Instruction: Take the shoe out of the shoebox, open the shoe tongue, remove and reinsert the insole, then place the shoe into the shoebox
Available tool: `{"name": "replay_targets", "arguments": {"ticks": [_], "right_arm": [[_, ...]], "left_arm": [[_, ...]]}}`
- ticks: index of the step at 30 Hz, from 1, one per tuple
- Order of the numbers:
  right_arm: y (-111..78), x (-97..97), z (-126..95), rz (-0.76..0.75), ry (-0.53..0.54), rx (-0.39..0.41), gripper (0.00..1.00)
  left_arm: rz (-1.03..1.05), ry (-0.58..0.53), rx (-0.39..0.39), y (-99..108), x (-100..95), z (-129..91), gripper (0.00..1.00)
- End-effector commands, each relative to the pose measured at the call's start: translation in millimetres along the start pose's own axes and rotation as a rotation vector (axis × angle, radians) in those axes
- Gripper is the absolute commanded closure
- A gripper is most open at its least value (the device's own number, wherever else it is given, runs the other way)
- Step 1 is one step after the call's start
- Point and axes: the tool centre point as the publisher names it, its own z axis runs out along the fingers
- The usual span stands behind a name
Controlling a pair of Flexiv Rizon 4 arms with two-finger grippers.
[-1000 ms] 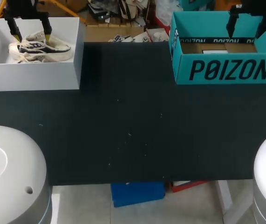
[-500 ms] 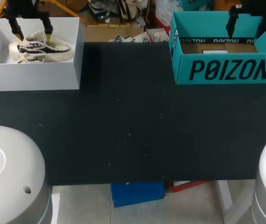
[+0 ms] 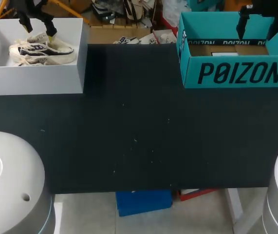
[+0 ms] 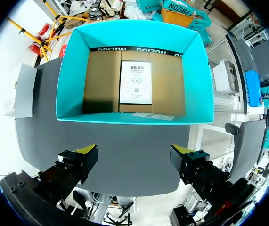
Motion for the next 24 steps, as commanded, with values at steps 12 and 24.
{"name": "replay_targets", "arguments": {"ticks": [12,24], "right_arm": [[-0.5,-0.2,-0.4,0.000,0.000,0.001,0.00],[-0.5,-0.2,-0.4,0.000,0.000,0.001,0.00]], "left_arm": [[1.202,-0.042,-0.047,0.0,-11.1,0.1,0.00],[1.184,-0.020,-0.027,0.6,-11.7,2.7,0.00]]}}
